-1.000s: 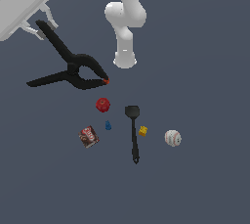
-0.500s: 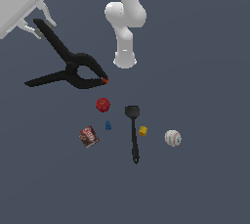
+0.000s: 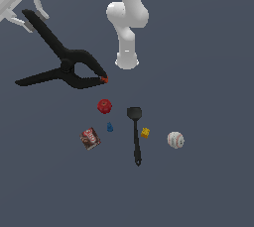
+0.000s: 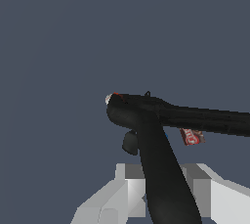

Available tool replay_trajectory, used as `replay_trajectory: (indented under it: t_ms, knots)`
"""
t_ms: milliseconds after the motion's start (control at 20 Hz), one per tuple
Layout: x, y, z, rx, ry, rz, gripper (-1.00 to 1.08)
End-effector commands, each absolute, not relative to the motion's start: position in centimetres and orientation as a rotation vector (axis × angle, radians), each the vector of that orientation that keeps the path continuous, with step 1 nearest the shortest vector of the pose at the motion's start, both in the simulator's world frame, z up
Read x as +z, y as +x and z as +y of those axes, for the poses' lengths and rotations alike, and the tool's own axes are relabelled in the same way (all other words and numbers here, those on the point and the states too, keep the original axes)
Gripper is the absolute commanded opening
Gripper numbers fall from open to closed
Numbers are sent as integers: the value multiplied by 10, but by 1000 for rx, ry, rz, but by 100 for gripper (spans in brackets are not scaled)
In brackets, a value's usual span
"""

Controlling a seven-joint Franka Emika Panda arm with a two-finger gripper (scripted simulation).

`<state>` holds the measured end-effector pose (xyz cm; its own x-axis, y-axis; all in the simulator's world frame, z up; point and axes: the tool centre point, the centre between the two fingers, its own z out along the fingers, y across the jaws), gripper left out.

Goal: Pick up a designated object from a clutter of objects.

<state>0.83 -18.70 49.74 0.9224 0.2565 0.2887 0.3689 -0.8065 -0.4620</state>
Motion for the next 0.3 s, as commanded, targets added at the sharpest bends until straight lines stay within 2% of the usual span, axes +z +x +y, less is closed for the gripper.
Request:
replay_trajectory:
  t_ms: [0,250]
  knots:
    - [503,11,-187,-292,-2555,-449,-100]
    - [505,13,-187,-292,-2555,-449,-100]
